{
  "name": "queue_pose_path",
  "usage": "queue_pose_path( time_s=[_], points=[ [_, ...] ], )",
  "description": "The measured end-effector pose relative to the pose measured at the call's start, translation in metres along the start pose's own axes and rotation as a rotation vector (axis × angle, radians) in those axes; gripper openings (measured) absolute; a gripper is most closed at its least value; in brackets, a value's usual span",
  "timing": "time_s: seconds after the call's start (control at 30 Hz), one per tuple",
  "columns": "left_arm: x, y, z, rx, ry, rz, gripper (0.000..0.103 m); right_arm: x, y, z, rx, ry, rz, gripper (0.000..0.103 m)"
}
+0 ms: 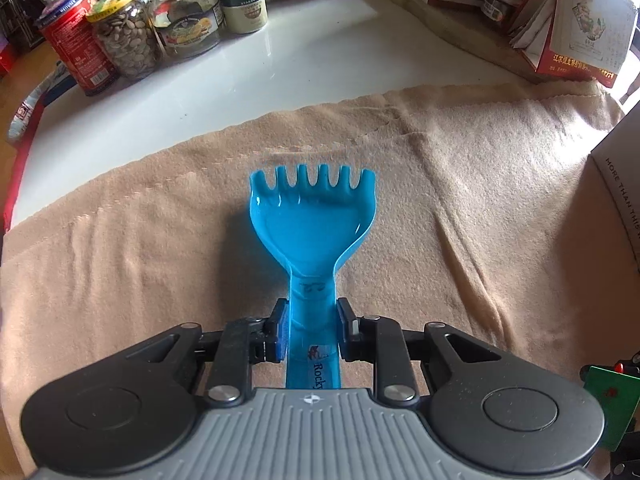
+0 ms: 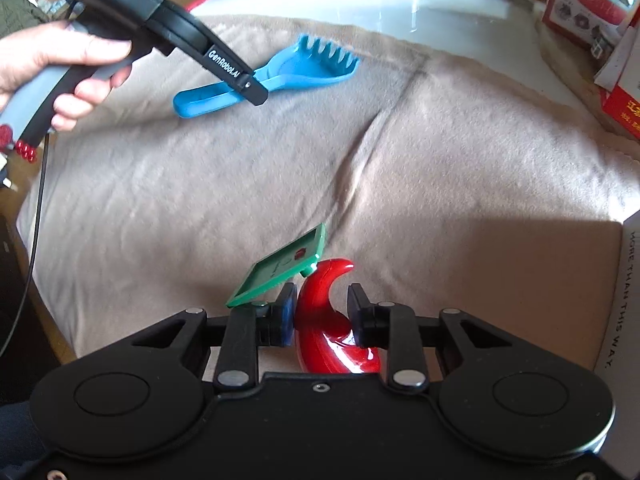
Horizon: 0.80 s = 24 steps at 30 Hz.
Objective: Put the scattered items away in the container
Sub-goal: 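Carry the red pepper with the right tool while the left tool carries the blue rake over the box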
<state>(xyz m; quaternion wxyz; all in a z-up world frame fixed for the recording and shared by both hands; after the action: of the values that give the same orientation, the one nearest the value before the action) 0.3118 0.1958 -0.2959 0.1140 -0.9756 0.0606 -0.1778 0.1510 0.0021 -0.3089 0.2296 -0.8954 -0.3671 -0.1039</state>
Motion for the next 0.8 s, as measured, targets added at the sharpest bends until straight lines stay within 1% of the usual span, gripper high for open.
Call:
queue_pose_path(
  time_s=[0.13,0.4,0.63,0.8],
  points=[
    [-0.003,-0.003,-0.029,0.004,0.030,-0.001,0.024,0.003,-0.011,-0.009,-0.007,0.030,-0.005,0.029],
    [-0.008,0.001,-0.086,0.003,0.090,0.015,0.024,0.001,-0.026,-0.044,-0.015,0.085,0.000,0.029],
    [-0.008,0.024,-0.143,-0.009,0.153,0.064,0.024,-0.006,-0.035,-0.079,-0.025,0.142,0.019,0.029],
    [-0.005,0.054,-0.185,-0.029,0.205,0.103,0.024,-0.016,-0.036,-0.109,-0.048,0.174,0.030,0.029]
  ],
)
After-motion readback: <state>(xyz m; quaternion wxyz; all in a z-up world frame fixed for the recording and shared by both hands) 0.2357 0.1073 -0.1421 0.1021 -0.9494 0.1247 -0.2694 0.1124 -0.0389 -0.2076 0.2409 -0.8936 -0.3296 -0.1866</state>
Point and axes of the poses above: each gripper's, at about its wrist camera, not at the fingertips, and z roughly the way its jaws point, y to its right, x to its top, the point moved 5 cm from there along z, roughly the way its jaws point, and after that the axes turned 12 degrees about x, right-handed, at the moved point
